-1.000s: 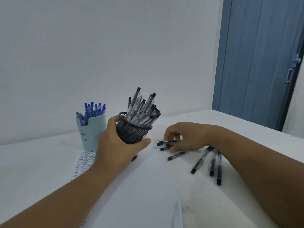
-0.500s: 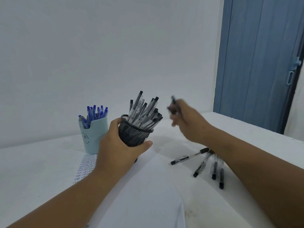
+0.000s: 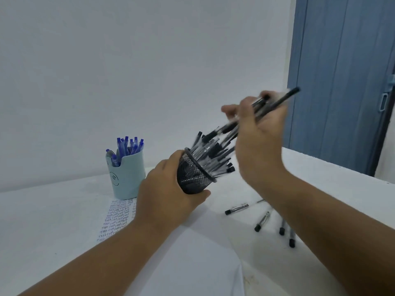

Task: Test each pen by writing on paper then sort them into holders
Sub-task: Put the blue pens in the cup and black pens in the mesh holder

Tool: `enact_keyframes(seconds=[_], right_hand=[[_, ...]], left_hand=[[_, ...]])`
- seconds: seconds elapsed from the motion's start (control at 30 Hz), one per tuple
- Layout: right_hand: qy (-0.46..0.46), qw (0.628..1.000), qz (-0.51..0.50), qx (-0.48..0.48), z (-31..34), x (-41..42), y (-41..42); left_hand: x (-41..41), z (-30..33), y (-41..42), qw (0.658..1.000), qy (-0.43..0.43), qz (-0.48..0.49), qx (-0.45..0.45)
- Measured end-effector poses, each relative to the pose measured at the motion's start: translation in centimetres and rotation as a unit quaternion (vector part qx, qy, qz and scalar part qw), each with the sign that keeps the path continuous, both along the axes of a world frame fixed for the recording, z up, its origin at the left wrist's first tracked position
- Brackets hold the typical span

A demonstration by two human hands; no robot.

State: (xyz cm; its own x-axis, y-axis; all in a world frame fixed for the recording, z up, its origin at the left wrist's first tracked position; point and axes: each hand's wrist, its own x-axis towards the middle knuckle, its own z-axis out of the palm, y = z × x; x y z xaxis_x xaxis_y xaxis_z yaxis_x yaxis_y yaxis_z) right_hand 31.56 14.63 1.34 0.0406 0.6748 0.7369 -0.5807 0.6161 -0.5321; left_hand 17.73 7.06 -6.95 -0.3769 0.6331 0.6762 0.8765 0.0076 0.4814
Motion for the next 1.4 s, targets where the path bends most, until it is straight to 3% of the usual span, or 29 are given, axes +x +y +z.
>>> enact_keyframes(seconds=[0.13, 0.23, 0.33, 0.43, 0.63, 0.83, 1.0, 1.23, 1.4], right_hand=[[-0.170, 0.980, -0.105, 0.023, -2.4, -1.0, 1.2], [-0.259, 0.951, -0.166, -0.025, -2.6, -0.5, 2.2], [-0.289, 0.947, -0.079, -0.114, -2.4, -0.4, 1.9], [-0.351, 0.927, -0.056, -0.120, -2.8, -1.0, 1.8], [-0.343, 0.923, -0.005, -0.174, -1.6, -0.4, 2.5], [-0.253, 0.955, 0.009, -0.152, -2.3, -0.3, 3.3], [-0.308, 0.949, -0.026, -0.054, -3.0, -0.8, 2.7], [-0.346, 0.937, -0.015, -0.047, -2.5, 0.2, 3.5], [-0.322, 0.945, -0.010, -0.049, 0.0, 2.8, 4.5]], left_hand=[[-0.1, 0.0, 0.0, 1.000, -0.011, -0.006, -0.001], [-0.4, -0.2, 0.0, 0.999, -0.045, -0.015, 0.012], [-0.5, -0.4, 0.0, 0.998, -0.057, -0.019, 0.018], [-0.6, -0.4, 0.0, 0.998, -0.059, -0.016, 0.021], [-0.8, -0.6, 0.2, 0.995, -0.089, -0.025, 0.037], [-1.0, -0.7, 0.2, 0.994, -0.097, -0.032, 0.038], [-1.0, -0.6, 0.2, 0.994, -0.098, -0.028, 0.042], [-1.0, -0.6, 0.0, 0.992, -0.110, -0.036, 0.054], [-1.1, -0.8, 0.0, 0.989, -0.132, -0.043, 0.058]])
